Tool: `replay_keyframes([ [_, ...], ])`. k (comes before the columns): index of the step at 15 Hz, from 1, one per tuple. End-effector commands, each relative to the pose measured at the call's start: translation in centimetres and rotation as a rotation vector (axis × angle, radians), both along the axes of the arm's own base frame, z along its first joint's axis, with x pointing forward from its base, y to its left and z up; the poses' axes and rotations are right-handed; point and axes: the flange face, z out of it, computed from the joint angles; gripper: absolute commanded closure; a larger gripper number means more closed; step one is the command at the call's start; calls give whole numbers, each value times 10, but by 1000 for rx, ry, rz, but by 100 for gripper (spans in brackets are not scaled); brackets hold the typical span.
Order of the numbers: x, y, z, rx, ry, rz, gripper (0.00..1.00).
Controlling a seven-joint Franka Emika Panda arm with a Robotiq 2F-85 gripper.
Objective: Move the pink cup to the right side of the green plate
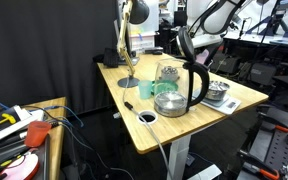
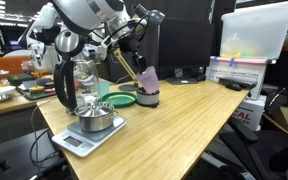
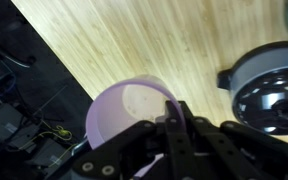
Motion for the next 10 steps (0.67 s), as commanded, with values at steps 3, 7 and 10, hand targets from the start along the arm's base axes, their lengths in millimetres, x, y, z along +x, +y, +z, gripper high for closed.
replay_keyframes([
  [3, -10, 60, 25, 46, -31, 166, 99],
  [7, -20, 77, 10, 80, 8, 222, 99],
  [10, -16, 77, 8, 57, 17, 181, 95],
])
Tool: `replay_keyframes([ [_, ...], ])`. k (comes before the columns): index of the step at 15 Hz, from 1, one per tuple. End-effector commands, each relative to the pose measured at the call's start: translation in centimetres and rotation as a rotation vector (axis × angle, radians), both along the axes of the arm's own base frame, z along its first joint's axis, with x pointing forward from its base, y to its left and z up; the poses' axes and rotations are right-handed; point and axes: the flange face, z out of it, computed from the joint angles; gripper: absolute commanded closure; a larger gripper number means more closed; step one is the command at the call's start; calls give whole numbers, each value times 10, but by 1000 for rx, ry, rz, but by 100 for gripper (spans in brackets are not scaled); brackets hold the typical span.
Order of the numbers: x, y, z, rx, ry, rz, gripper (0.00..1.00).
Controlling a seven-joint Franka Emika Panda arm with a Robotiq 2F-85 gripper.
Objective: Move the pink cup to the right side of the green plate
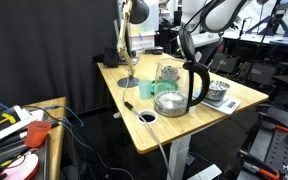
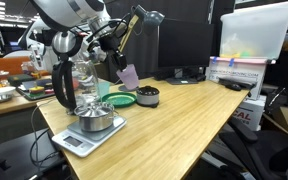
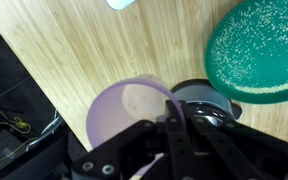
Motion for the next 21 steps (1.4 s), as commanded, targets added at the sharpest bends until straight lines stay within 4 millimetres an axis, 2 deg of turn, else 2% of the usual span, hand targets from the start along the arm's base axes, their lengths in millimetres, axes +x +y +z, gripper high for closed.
replay_keyframes([
  [1, 0, 0, 1, 0, 0, 0, 95],
  [12, 0, 0, 1, 1, 0, 1, 95],
  [13, 4, 2, 2, 2, -3, 0, 99],
  [16, 12, 9, 2, 11, -6, -9, 99],
  [21, 29, 15, -24, 123, 33, -44, 99],
])
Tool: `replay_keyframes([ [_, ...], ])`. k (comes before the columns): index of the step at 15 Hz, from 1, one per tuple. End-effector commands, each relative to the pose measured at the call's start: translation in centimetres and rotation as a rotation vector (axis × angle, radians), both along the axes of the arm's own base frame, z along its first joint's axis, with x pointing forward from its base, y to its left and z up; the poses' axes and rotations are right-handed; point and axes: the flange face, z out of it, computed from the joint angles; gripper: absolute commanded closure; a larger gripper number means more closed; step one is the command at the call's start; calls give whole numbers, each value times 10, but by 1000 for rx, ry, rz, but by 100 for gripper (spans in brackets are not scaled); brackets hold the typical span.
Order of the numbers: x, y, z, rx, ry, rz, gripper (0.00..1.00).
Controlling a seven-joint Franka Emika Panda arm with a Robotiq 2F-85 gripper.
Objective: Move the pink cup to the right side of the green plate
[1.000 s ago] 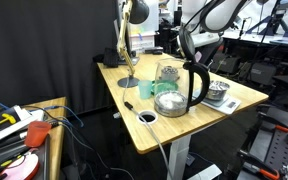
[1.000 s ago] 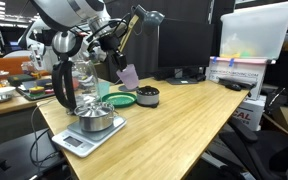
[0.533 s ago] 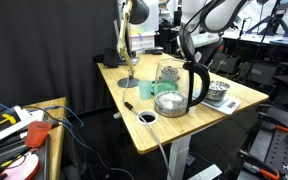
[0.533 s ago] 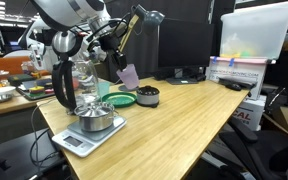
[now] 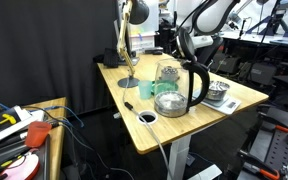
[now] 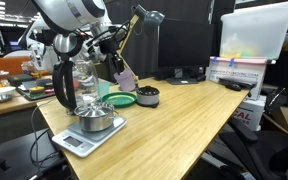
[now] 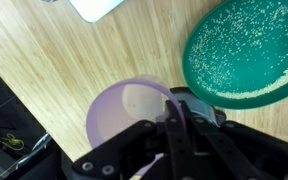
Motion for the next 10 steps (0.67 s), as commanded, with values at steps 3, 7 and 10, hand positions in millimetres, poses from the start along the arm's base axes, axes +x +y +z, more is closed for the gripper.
replay_keyframes([
  [3, 26, -4, -23, 119, 52, -3, 99],
  [7, 34, -15, -39, 147, 135, 6, 99],
  [10, 34, -22, -53, 158, 208, 15, 99],
])
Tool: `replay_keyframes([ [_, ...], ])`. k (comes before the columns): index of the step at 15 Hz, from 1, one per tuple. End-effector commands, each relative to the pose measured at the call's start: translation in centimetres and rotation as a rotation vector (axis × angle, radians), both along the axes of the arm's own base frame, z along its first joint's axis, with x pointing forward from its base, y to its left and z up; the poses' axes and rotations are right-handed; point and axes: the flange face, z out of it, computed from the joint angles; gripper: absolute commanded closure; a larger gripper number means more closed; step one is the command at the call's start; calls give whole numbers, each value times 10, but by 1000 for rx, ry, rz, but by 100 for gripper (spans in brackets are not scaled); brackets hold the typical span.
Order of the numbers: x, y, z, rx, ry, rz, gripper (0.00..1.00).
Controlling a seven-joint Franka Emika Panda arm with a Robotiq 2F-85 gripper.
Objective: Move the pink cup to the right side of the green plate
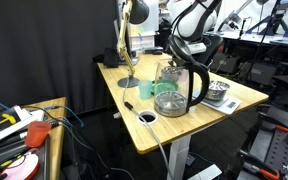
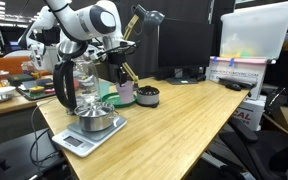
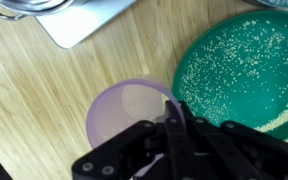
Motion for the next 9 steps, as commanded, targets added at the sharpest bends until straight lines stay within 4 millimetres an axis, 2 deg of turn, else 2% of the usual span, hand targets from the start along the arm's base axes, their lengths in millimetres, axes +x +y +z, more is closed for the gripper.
replay_keyframes([
  [1, 4, -5, -12, 32, 89, 28, 99],
  [6, -4, -5, -39, 45, 205, 59, 99],
  [9, -5, -6, -42, 60, 216, 67, 99],
])
